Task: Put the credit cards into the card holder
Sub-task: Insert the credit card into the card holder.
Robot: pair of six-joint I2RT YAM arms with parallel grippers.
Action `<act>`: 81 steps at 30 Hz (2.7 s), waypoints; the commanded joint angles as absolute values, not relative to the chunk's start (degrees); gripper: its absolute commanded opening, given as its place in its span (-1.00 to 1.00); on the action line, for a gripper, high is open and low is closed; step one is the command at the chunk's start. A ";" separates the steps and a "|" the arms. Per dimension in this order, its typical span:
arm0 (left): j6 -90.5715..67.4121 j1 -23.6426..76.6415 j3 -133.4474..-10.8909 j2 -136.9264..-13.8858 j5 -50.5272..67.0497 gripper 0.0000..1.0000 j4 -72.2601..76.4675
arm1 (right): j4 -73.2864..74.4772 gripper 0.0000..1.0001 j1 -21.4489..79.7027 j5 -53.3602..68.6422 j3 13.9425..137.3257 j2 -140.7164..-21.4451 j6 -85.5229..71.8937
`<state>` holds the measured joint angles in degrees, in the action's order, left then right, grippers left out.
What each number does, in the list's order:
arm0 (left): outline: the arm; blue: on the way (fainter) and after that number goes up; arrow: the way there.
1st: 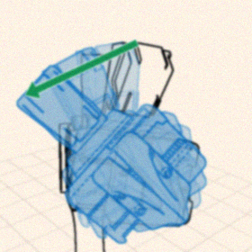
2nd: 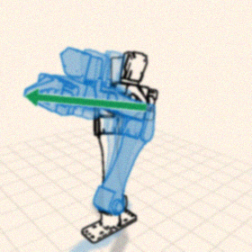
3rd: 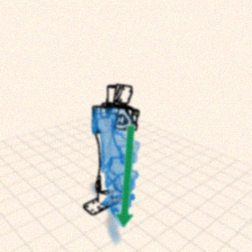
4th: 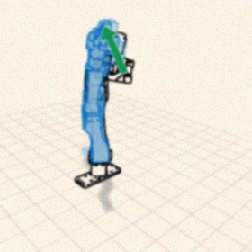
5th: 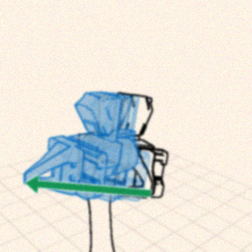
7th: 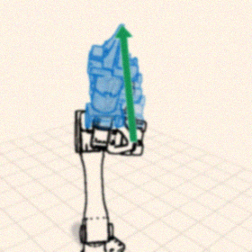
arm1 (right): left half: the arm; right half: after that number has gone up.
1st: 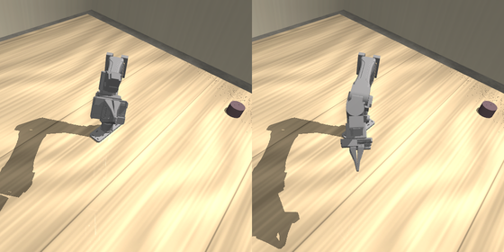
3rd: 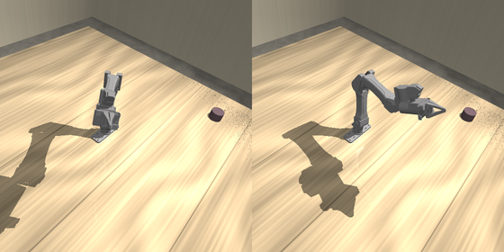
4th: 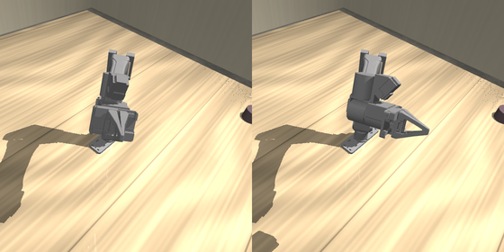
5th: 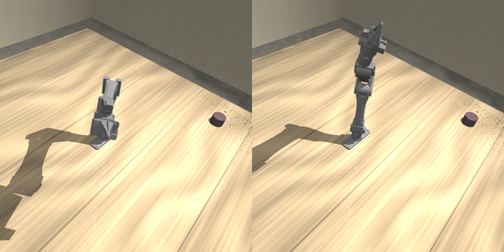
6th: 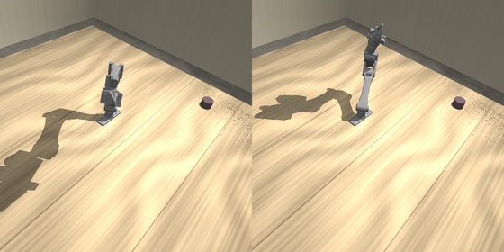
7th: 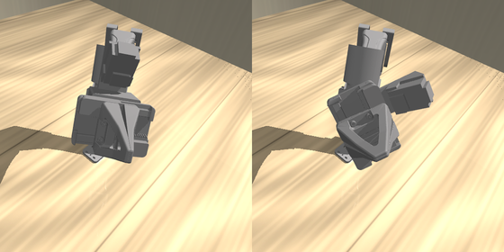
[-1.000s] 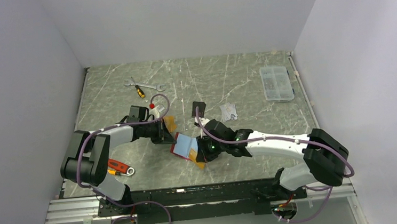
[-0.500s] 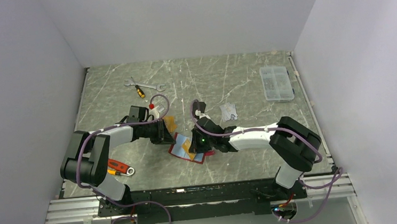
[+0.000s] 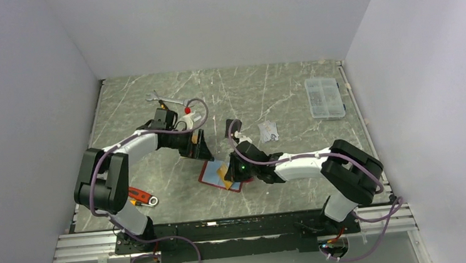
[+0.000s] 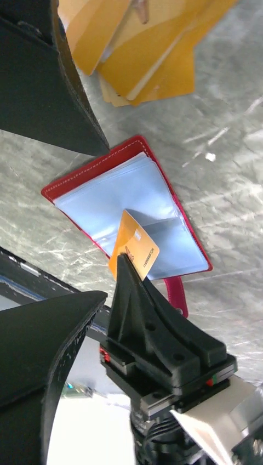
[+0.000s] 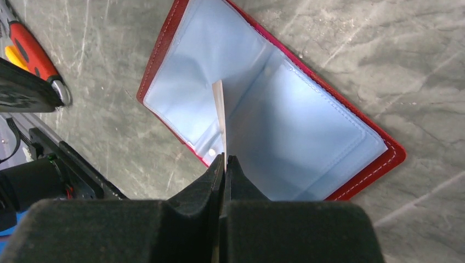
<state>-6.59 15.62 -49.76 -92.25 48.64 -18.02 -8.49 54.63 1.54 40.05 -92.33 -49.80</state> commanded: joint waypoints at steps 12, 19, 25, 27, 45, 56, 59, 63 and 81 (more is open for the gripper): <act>53.54 31.39 -48.13 -78.97 33.16 0.99 -29.06 | -0.61 -1.00 53.28 1.52 38.35 -87.54 -41.45; 70.06 33.42 -44.80 -80.44 25.44 0.99 -27.08 | -0.26 -1.00 52.51 4.27 39.50 -86.85 -38.94; 76.72 36.49 -44.12 -81.67 25.85 0.99 -27.59 | 2.45 -1.00 51.39 6.18 40.29 -85.63 -36.75; 78.40 37.08 -43.68 -82.57 25.55 0.99 -28.05 | 3.57 -1.00 51.02 6.15 40.63 -85.74 -36.12; 74.30 43.99 -45.17 -84.72 32.33 0.69 -40.87 | 10.50 -1.00 47.00 5.08 44.19 -83.89 -29.83; 64.63 45.29 -52.02 -80.59 33.91 0.76 -42.87 | 2.75 -1.00 46.94 2.79 41.86 -81.65 -36.87; 62.65 44.61 -55.38 -78.37 30.49 0.79 -42.53 | 0.70 -1.00 46.94 0.87 41.10 -81.51 -38.99; 64.86 42.64 -57.81 -80.15 23.76 0.76 -38.75 | -1.47 -1.00 47.04 -4.39 39.86 -81.34 -42.98; 75.81 42.25 -54.22 -91.73 16.90 0.58 -25.83 | -9.32 -1.00 49.03 -11.00 34.98 -86.48 -56.49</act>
